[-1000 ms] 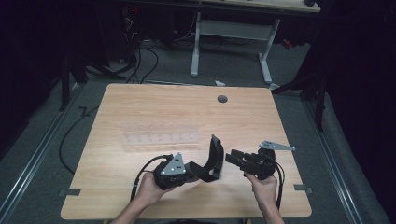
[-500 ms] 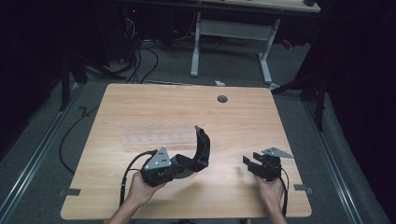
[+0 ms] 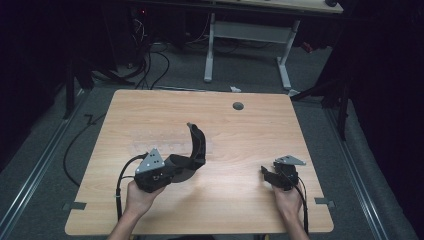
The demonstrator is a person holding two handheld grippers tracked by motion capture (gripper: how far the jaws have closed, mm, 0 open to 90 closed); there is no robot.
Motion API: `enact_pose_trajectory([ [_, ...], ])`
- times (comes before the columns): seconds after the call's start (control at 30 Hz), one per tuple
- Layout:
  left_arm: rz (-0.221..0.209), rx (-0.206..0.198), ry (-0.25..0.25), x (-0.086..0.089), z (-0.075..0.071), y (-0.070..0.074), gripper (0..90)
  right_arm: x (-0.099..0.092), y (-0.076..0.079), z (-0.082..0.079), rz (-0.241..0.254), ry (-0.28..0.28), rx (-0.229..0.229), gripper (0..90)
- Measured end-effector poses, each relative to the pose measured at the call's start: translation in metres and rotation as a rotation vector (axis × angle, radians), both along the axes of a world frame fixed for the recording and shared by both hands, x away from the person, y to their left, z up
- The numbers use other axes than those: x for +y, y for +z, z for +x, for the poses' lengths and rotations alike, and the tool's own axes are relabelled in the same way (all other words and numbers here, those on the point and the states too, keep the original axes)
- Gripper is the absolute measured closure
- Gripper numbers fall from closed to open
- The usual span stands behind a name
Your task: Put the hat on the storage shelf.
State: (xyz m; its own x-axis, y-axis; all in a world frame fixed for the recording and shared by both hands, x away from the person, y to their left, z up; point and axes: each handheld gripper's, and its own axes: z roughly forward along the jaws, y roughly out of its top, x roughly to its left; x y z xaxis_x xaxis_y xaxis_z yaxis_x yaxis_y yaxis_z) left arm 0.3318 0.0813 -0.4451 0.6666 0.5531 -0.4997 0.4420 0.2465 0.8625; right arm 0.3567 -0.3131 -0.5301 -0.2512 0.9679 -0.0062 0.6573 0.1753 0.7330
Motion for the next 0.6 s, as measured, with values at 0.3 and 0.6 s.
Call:
enact_pose_trajectory([
  [0.3,-0.058,0.007,0.074,0.024,0.011,0.009,85.8,0.0,0.0,0.0,0.007,0.0,0.001,41.7],
  [0.6,-0.089,-0.009,0.148,0.045,0.019,0.019,85.8,0.001,0.0,-0.001,0.005,0.004,0.005,38.8],
])
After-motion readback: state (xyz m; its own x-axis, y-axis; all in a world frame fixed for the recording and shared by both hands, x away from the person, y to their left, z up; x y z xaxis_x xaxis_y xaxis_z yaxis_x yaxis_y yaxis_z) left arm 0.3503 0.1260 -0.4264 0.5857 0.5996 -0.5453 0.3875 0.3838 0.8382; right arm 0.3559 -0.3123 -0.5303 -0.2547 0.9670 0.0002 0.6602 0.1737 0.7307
